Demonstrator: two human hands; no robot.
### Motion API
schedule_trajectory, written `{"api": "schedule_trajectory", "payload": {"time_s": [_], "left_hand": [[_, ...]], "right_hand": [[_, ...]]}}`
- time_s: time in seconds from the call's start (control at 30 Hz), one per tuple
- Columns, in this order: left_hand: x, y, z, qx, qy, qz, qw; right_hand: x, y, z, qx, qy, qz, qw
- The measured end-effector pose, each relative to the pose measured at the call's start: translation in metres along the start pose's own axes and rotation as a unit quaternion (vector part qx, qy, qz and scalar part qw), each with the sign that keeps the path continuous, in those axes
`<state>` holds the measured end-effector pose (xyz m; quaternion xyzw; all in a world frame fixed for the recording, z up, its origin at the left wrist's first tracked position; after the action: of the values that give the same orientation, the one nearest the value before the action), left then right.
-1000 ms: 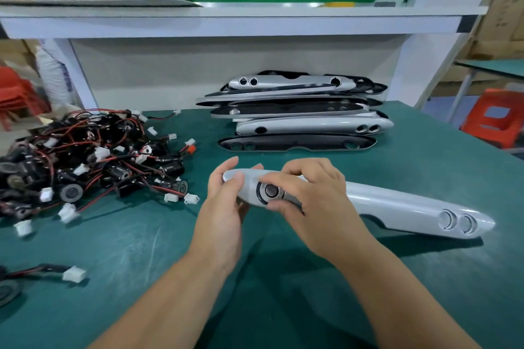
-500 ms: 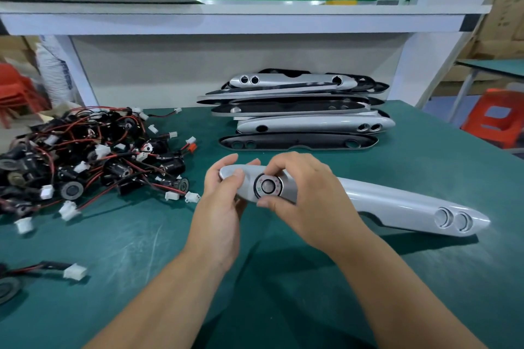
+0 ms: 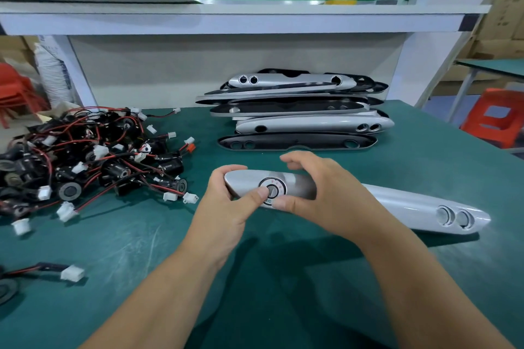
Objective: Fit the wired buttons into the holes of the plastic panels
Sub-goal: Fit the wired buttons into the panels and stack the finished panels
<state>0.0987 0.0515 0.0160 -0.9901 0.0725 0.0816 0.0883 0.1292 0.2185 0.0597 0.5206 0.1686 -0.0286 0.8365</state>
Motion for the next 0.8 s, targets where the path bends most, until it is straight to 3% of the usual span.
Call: {"api": "schedule_trajectory", "payload": {"time_s": [0.23,0.43,0.8], "left_hand": [[-0.003,0.008,0.005,-0.072,0.049,0.003,0.996],[-0.003,0.013,0.001,-0.136,0.058,0.007,0.989],[0.0,0.007,-0.001,-0.147,0.051,0.001,0.988]], "right_hand": [[-0.003,-0.011,-0.008,0.071,-0.074,0.064,0.993],[-0.005,-0.016,-0.005,0.098,-0.078,0.041,0.991],[-0.004,-0.019,-0.005,0.125,-0.082,0.012,0.989]]}}
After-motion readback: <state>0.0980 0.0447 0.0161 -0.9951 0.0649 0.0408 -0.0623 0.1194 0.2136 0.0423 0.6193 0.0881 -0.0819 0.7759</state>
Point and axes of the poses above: each hand's wrist, its own x-axis away from the middle knuckle, its own y-axis out of the back of the hand, z = x × y, the point moved 3 cm from there along -x, towards the middle knuckle, and after that the axes turned 7 degrees about x, right-handed, at the moved point
